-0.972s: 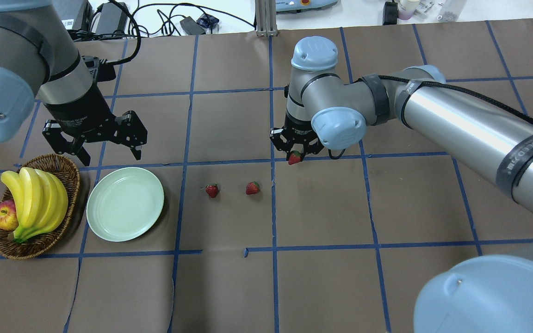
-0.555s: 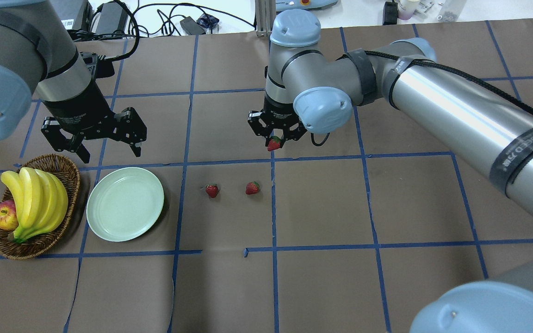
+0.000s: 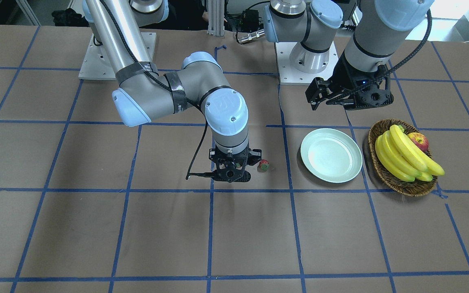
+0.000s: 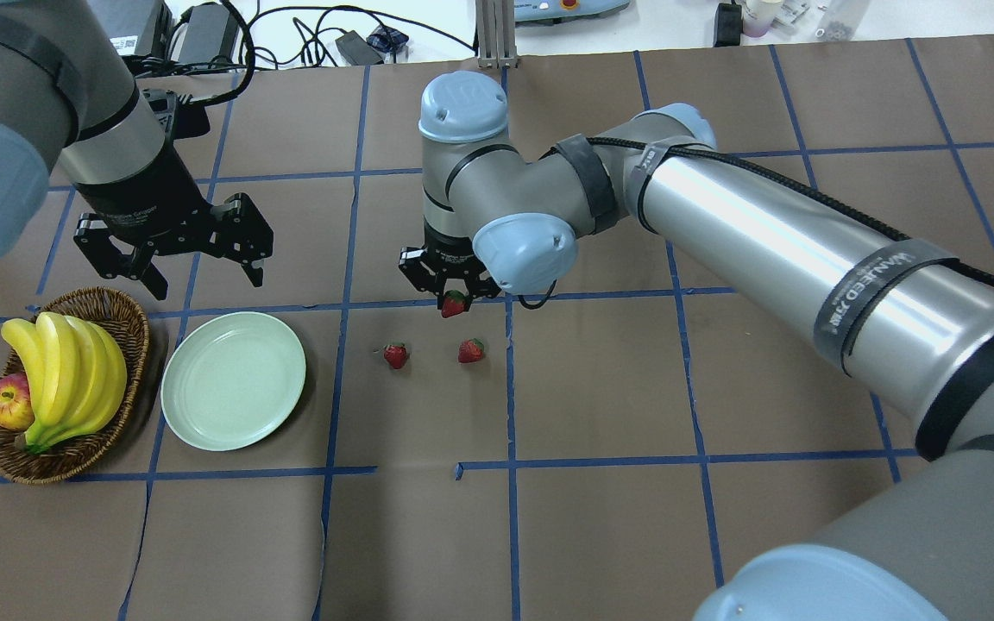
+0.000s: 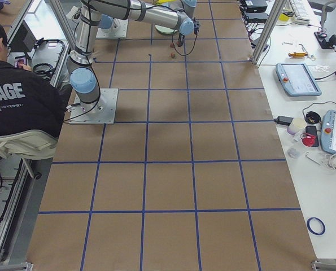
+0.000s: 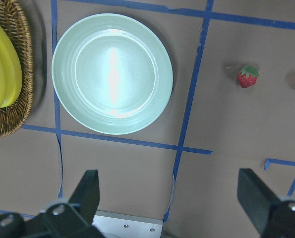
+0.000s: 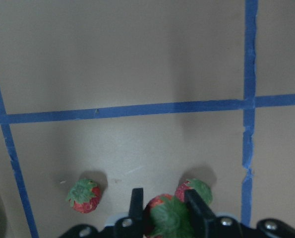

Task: Collect all strawberries into plate
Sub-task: 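Carry the strawberry toward the plate and release it beside the others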

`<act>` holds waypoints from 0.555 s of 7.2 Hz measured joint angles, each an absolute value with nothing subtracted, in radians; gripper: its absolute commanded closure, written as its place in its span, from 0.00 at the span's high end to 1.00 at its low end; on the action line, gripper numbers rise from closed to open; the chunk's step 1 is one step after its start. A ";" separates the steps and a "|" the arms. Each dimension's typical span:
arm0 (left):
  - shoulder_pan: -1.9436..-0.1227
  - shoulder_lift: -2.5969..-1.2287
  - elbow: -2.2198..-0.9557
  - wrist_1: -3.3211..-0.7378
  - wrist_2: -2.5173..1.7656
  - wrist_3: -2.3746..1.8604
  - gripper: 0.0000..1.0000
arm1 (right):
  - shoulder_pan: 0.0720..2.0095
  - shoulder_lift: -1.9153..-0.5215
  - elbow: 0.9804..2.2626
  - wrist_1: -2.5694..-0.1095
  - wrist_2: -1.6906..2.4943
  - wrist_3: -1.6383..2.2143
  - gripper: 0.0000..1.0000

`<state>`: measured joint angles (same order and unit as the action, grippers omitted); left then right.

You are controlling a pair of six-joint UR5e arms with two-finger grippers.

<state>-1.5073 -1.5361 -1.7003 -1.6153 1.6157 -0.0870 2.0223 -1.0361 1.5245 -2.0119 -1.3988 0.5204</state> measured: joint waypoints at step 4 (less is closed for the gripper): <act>-1.508 -1.536 -1.708 -1.615 1.615 -0.087 1.00 | 2.035 -0.989 1.535 -2.035 -1.338 0.520 0.23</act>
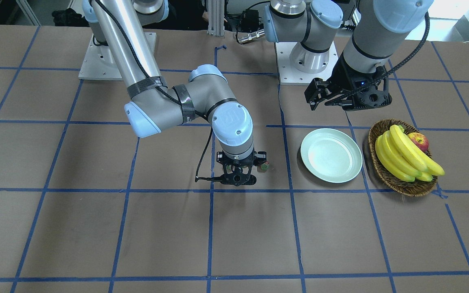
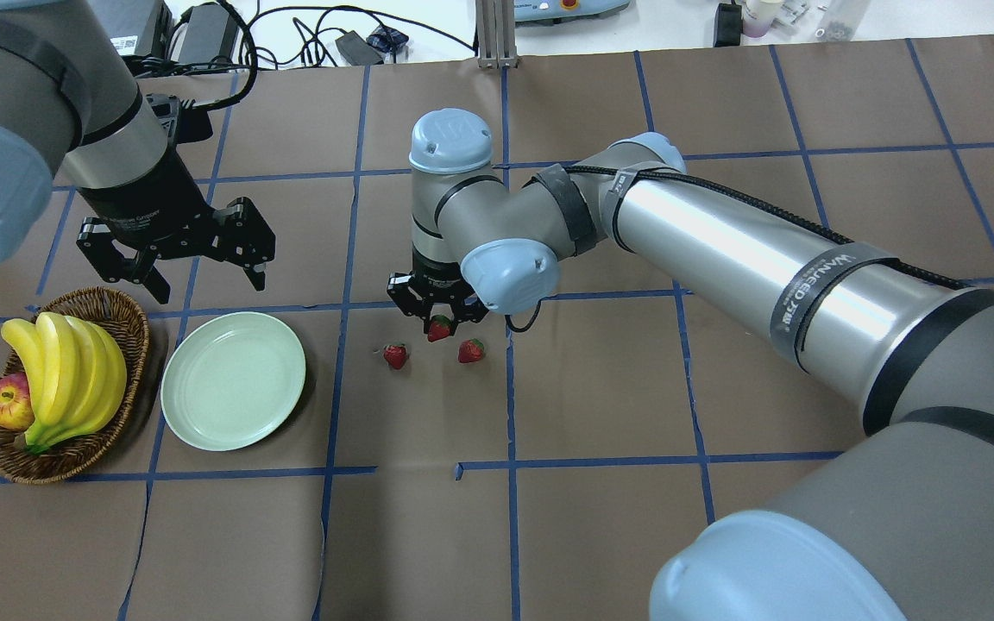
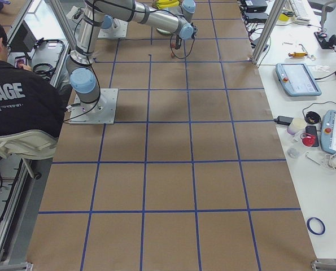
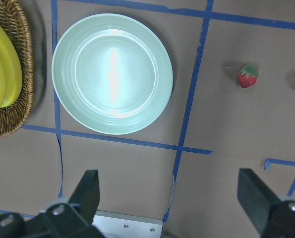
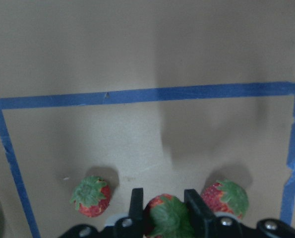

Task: Collect all strawberries into plate
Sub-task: 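Carry the strawberry toward the plate and release it beside the others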

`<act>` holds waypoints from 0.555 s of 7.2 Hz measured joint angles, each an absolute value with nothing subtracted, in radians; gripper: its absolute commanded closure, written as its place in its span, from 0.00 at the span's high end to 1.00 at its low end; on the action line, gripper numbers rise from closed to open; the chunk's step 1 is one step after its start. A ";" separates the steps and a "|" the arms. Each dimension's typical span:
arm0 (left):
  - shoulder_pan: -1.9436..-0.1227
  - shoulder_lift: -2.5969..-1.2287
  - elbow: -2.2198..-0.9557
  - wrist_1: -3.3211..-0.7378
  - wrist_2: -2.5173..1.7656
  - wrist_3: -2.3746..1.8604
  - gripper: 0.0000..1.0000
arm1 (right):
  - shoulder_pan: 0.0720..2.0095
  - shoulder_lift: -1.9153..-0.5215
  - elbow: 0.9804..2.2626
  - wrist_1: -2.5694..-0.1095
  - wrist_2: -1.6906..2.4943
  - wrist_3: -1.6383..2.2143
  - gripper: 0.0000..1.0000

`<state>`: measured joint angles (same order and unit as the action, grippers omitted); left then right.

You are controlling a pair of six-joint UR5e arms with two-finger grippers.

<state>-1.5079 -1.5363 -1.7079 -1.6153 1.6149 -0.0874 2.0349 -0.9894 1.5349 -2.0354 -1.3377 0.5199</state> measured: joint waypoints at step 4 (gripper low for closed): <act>-1.508 -1.537 -1.711 -1.617 1.615 -0.087 1.00 | 2.037 -0.963 1.537 -2.076 -1.327 0.514 0.41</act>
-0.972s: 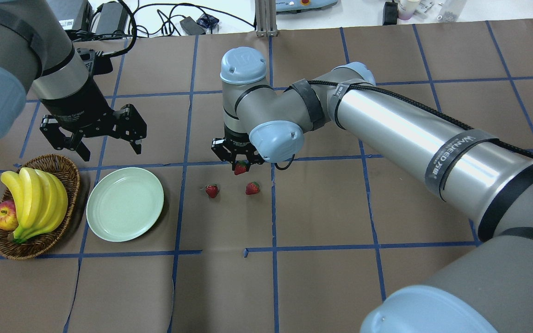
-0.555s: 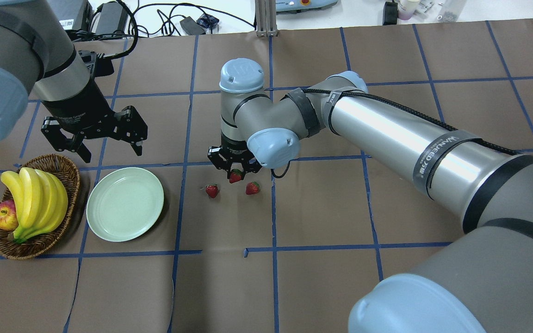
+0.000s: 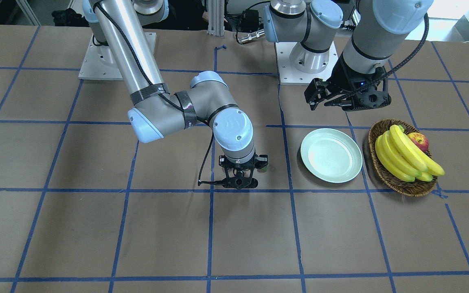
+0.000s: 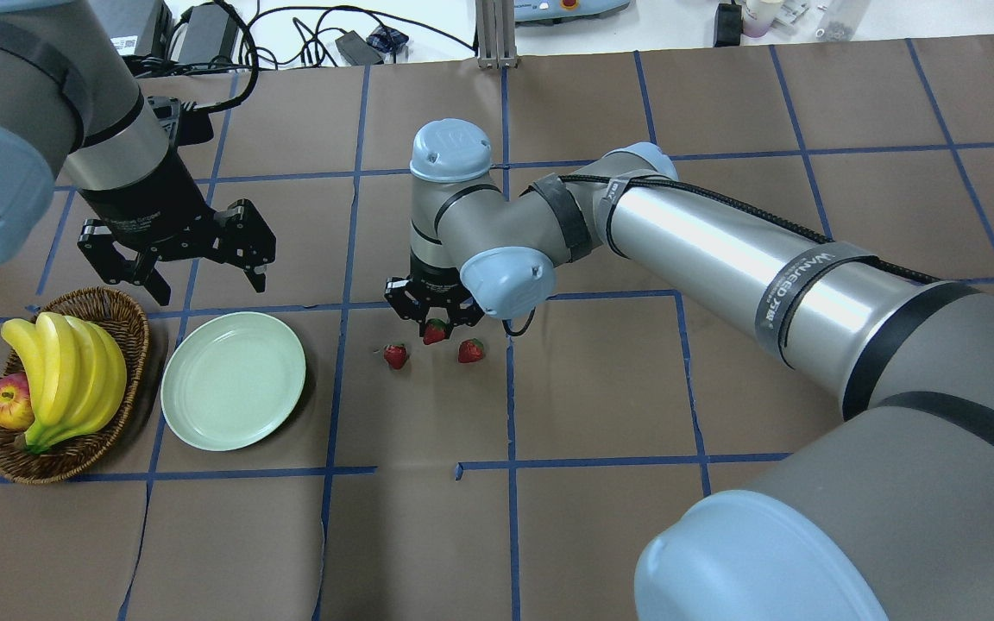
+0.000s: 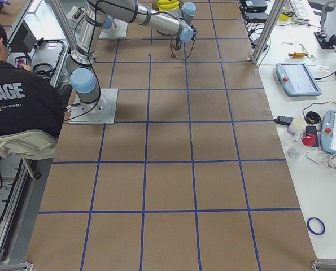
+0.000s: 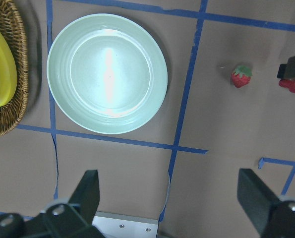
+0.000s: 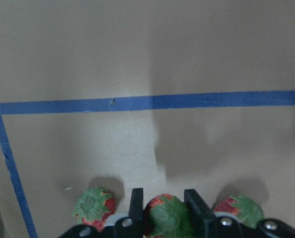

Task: Collect all strawberries into plate
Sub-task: 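Carry the strawberry toward the plate and release it beside the others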

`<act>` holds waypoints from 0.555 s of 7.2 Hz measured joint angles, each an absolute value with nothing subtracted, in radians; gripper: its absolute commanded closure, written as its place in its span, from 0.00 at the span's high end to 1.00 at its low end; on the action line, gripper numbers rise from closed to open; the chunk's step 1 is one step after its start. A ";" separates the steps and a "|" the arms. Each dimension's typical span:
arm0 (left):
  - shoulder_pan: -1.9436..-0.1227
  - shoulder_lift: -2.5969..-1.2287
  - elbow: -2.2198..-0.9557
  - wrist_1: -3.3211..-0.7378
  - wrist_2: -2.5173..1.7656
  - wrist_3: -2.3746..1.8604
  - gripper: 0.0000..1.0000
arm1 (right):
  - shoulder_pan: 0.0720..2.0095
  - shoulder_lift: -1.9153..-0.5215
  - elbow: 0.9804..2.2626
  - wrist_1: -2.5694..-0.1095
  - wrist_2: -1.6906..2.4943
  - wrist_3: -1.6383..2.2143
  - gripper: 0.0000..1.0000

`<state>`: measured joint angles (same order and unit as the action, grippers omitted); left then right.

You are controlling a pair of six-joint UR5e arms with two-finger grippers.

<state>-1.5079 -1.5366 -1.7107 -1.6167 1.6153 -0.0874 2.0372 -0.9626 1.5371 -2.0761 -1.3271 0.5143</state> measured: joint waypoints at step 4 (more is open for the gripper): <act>-1.508 -1.537 -1.712 -1.618 1.616 -0.085 1.00 | 2.058 -0.960 1.539 -2.080 -1.327 0.517 0.64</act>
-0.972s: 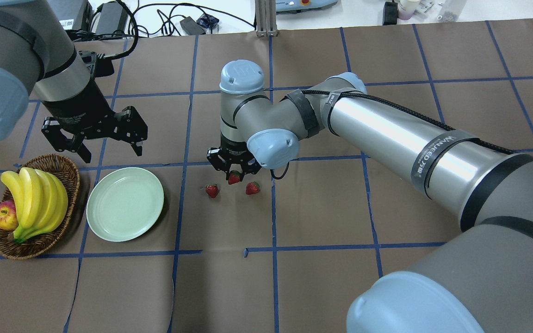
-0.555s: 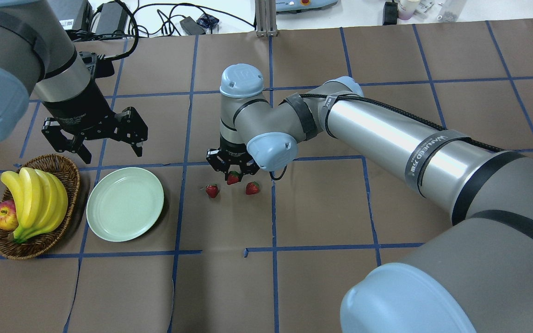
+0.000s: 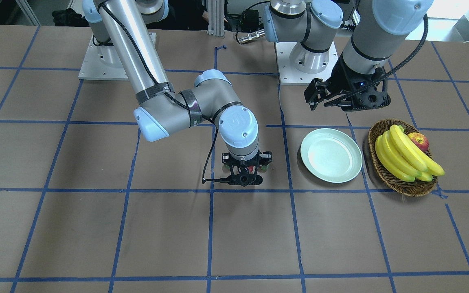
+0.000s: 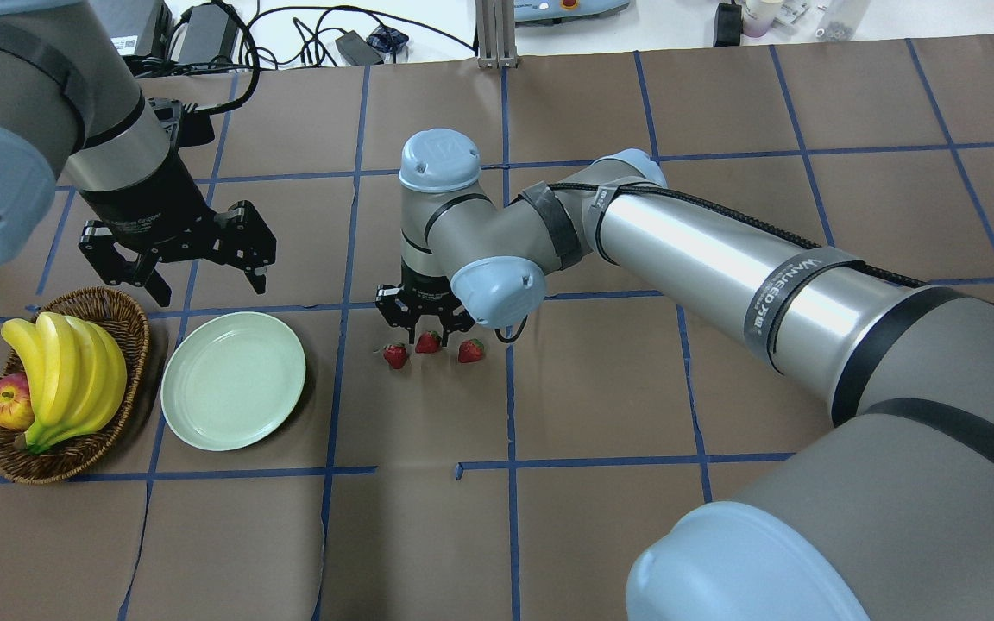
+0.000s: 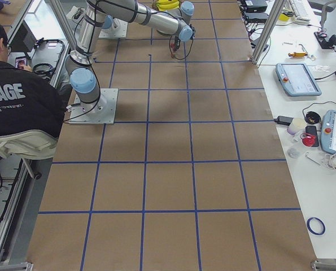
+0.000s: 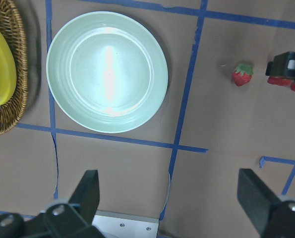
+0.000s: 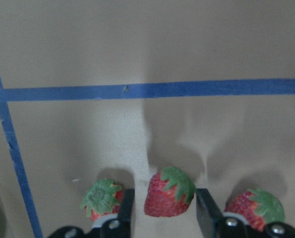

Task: Collect all strawberries into plate
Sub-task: 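Carry the strawberry toward the plate and release it beside the others, then raise the right gripper away while the left arm reaches toward the strawberries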

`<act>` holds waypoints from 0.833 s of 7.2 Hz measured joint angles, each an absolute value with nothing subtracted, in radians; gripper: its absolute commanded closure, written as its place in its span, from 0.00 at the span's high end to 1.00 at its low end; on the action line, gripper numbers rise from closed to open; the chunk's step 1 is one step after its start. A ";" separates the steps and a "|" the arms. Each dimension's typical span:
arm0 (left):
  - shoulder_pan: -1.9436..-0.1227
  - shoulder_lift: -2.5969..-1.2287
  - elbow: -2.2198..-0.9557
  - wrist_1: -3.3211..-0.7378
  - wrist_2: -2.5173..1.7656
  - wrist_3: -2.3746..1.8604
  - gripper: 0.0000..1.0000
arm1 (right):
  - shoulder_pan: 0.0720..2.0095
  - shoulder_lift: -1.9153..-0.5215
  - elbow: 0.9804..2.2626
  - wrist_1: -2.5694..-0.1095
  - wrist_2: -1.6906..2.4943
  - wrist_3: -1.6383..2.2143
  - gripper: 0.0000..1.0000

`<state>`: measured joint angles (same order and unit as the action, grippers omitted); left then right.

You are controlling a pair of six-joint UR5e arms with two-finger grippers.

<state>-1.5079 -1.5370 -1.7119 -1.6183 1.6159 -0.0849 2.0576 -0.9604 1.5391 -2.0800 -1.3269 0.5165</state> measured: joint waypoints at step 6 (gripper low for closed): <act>-1.508 -1.538 -1.709 -1.617 1.594 -0.087 1.00 | 2.050 -1.031 1.526 -2.059 -1.364 0.500 1.00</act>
<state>-1.5079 -1.5384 -1.7091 -1.6170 1.5942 -0.0871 2.0496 -1.0314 1.5258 -2.0587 -1.3637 0.4998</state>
